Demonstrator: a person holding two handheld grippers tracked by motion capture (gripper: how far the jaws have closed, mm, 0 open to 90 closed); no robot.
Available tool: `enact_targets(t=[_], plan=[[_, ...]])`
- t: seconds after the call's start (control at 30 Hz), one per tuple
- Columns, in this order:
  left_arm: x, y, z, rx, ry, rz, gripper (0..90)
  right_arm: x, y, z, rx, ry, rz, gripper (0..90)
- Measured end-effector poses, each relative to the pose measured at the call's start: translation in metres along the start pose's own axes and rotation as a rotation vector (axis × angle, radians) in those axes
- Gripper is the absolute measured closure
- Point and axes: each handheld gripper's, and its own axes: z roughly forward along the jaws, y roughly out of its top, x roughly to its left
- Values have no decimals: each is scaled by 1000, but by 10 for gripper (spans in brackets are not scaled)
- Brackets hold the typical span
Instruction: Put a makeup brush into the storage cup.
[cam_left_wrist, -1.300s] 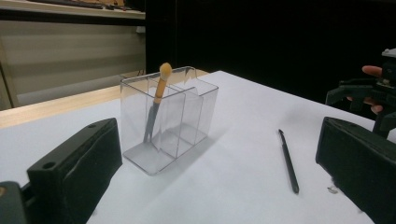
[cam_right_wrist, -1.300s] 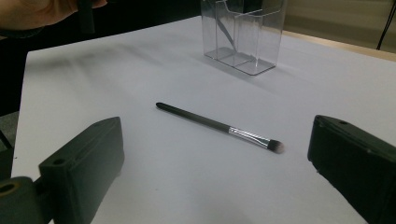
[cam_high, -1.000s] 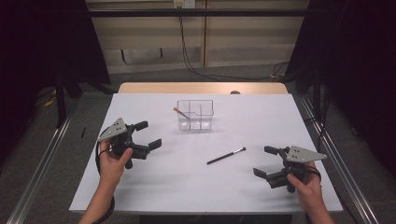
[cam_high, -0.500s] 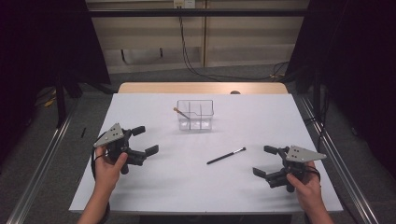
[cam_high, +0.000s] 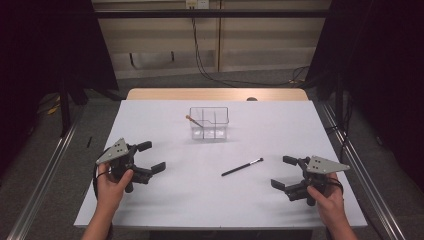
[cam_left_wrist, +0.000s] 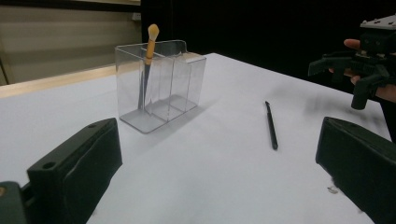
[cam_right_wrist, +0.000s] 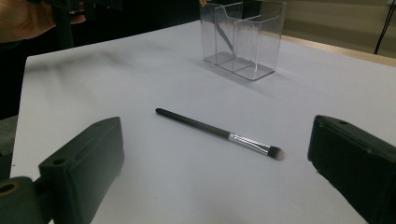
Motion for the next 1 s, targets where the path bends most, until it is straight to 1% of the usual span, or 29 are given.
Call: enact_targets(t=[0.1, 0.17, 0.2, 0.27, 0.43, 0.47, 0.63, 0.67, 0.73, 0.77, 0.87, 1.0], plan=[[-1, -3, -3, 23, 3, 19, 2, 0, 0, 0, -3, -1, 1, 32], [-2, -5, -6, 23, 0, 16, 2, 0, 0, 1, 0, -2, 3, 32], [-1, -6, -8, 34, 2, 25, 2, -1, 0, 1, -1, -2, 3, 32], [-2, -8, -10, 25, 1, 18, 2, -1, 0, 2, -3, -1, 4, 32], [-3, -11, -15, 40, 4, 40, 2, -1, 0, 3, 4, 2, 3, 32], [-3, -11, -15, 32, 5, 40, 2, -1, 0, 3, 3, 2, 2, 32], [-8, -9, -14, 44, -2, 87, 2, -1, 0, 4, 6, 3, -2, 32], [-8, -8, -15, 40, 3, 90, 2, -1, 0, 4, 7, 4, -3, 32], [-9, -8, -16, 27, 2, 83, 2, -1, 0, 4, 7, 3, -2, 32], [-8, -9, -17, 20, 7, 79, 2, -1, 0, 4, 7, 3, -3, 32], [-7, -9, -18, 19, 12, 79, 2, -1, 1, 5, 6, 7, -6, 32], [-7, -8, -19, 17, 14, 80, 2, -1, 0, 5, 7, 2, -4, 32]])
